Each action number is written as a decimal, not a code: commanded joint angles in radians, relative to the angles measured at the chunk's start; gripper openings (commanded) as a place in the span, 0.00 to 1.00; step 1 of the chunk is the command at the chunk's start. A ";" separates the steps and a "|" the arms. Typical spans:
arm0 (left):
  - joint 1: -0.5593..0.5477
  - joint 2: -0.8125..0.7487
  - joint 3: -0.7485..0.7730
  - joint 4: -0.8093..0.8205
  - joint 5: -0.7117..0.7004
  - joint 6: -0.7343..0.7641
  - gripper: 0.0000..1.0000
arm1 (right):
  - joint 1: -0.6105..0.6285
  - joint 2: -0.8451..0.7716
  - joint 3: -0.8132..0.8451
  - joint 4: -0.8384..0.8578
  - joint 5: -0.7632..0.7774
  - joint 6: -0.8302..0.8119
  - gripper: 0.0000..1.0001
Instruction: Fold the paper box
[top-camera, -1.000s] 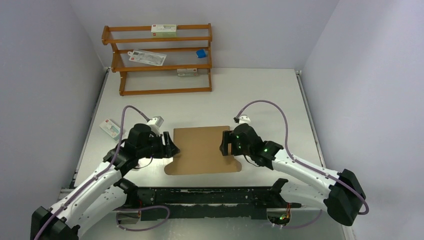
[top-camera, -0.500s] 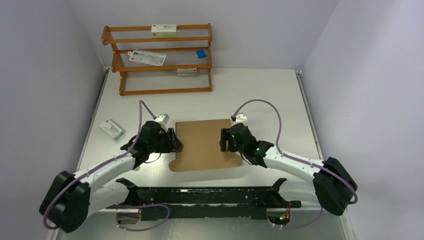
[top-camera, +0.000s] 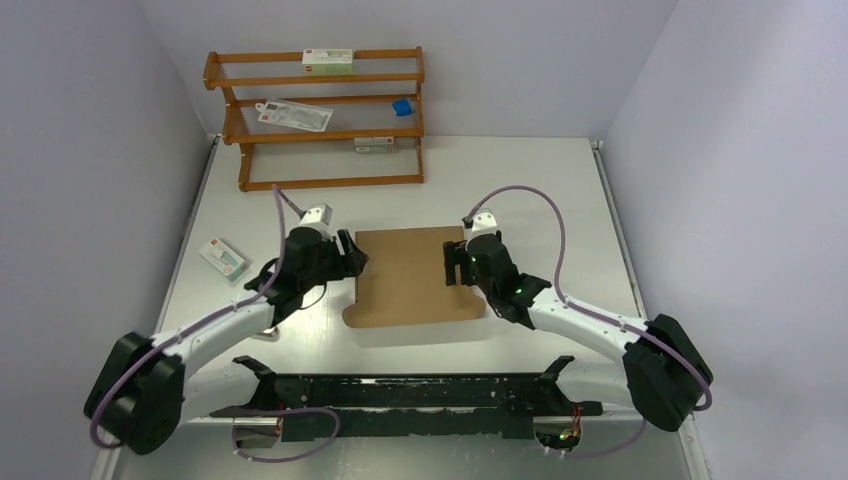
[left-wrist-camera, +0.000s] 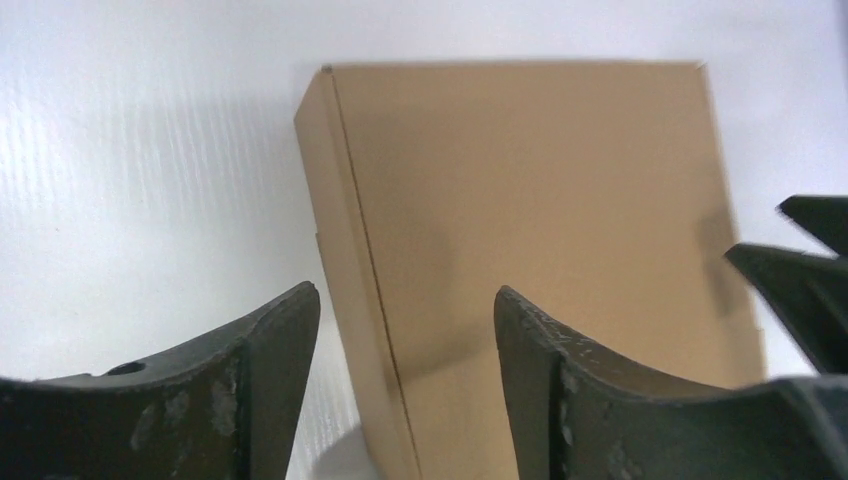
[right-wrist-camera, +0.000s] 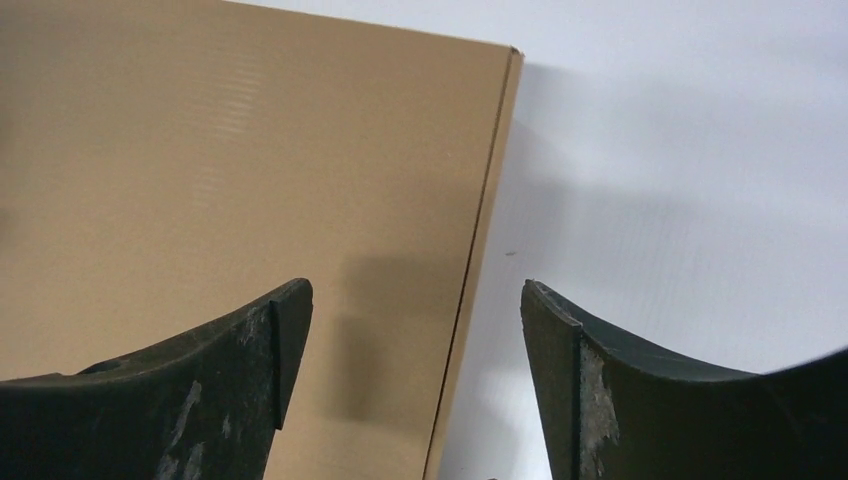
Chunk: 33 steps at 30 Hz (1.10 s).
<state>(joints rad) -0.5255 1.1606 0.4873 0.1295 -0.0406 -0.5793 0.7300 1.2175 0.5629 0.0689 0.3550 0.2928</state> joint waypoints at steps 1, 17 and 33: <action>-0.005 -0.172 -0.015 0.029 -0.084 -0.003 0.73 | -0.002 -0.083 0.006 0.038 -0.095 -0.126 0.80; -0.002 -0.262 -0.053 -0.120 -0.117 -0.082 0.95 | 0.264 -0.099 0.065 -0.048 -0.212 -0.371 0.90; -0.001 -0.136 -0.027 -0.073 -0.036 -0.061 0.89 | 0.734 0.184 0.183 -0.158 0.358 -0.623 0.90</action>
<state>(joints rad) -0.5255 1.0084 0.4519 0.0174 -0.1123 -0.6472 1.4395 1.3594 0.7101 -0.0746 0.5594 -0.2550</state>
